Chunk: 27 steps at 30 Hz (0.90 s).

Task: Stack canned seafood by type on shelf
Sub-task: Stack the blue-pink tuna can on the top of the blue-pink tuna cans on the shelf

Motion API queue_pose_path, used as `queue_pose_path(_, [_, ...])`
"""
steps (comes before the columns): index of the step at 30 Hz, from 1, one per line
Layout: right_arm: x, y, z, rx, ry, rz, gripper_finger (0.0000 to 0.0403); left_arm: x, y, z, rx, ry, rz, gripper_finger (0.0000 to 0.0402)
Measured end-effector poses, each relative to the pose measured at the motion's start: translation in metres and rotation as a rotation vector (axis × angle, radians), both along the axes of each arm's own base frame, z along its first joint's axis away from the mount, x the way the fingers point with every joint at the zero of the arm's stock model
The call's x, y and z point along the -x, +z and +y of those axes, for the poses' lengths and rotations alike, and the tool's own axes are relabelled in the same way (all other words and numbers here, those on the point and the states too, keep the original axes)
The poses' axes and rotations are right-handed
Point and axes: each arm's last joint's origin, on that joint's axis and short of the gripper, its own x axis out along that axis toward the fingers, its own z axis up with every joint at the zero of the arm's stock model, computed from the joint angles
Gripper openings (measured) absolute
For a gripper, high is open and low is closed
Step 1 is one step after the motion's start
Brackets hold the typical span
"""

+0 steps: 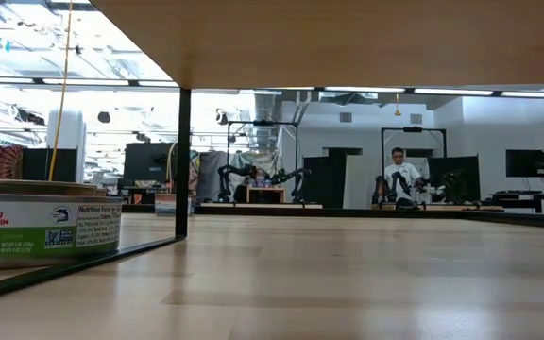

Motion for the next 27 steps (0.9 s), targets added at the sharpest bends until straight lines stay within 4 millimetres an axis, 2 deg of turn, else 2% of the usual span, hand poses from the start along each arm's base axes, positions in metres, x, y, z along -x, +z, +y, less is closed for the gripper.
queue_pose_path(4, [0.005, 0.008, 0.001, -0.078, 0.041, 0.156, 0.0217, 0.007, 0.002, -0.007, -0.163, 0.016, 0.050, 0.0344])
queue_pose_path(8, [0.013, 0.025, 0.001, -0.166, 0.132, 0.293, 0.0218, 0.009, -0.004, -0.018, -0.247, -0.042, 0.127, 0.0340])
queue_pose_path(12, [0.025, 0.040, 0.004, -0.234, 0.285, 0.403, 0.0222, 0.007, -0.015, -0.034, -0.242, -0.151, 0.145, 0.0329])
queue_pose_path(15, [0.030, 0.051, 0.008, -0.372, 0.394, 0.454, 0.0222, 0.010, -0.028, -0.052, -0.276, -0.202, 0.174, 0.0322])
queue_pose_path(18, [0.034, 0.061, 0.009, -0.536, 0.423, 0.493, 0.0222, 0.015, -0.036, -0.067, -0.324, -0.161, 0.182, 0.0319])
queue_pose_path(24, [0.028, 0.054, 0.009, -0.706, 0.320, 0.595, 0.0222, 0.027, -0.036, -0.092, -0.311, -0.160, 0.172, 0.0319])
queue_pose_path(27, [0.025, 0.047, 0.016, -0.782, 0.315, 0.687, 0.0222, 0.031, -0.037, -0.099, -0.281, -0.176, 0.167, 0.0319])
